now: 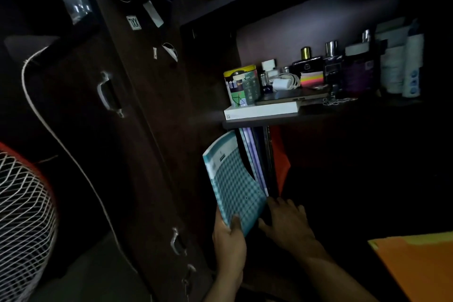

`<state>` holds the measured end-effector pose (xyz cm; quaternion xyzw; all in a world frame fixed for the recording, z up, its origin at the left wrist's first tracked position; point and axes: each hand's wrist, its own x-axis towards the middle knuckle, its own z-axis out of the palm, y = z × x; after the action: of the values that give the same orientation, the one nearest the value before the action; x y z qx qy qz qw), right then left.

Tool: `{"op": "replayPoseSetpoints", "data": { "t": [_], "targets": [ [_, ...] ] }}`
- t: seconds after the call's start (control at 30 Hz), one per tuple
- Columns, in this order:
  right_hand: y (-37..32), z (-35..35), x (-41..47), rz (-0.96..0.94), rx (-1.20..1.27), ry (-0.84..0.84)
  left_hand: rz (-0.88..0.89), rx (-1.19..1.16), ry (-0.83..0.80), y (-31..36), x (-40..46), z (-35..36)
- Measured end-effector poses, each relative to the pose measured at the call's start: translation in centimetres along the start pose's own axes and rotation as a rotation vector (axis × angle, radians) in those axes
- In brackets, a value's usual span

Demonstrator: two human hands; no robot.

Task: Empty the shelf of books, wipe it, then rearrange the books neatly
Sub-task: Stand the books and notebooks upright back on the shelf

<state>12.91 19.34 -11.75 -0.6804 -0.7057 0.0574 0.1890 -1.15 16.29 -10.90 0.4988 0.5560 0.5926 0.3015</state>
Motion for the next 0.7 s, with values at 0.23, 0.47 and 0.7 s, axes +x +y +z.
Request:
{"op": "replayPoseSetpoints", "data": {
  "t": [0.23,0.47,0.7],
  "targets": [
    [0.4,0.2,0.2,-0.065,-0.106,0.005,0.016,-0.078,0.112,-0.5,-0.5,-0.3],
    [1.0,-0.2,1.6,-0.108,-0.099,-0.033,-0.011,-0.089,-0.022,-0.8,0.6,-0.1],
    [1.8,-0.8,1.3,-0.041,0.222,0.288,0.032,0.002,-0.124,-1.7,1.6,1.1]
  ]
}}
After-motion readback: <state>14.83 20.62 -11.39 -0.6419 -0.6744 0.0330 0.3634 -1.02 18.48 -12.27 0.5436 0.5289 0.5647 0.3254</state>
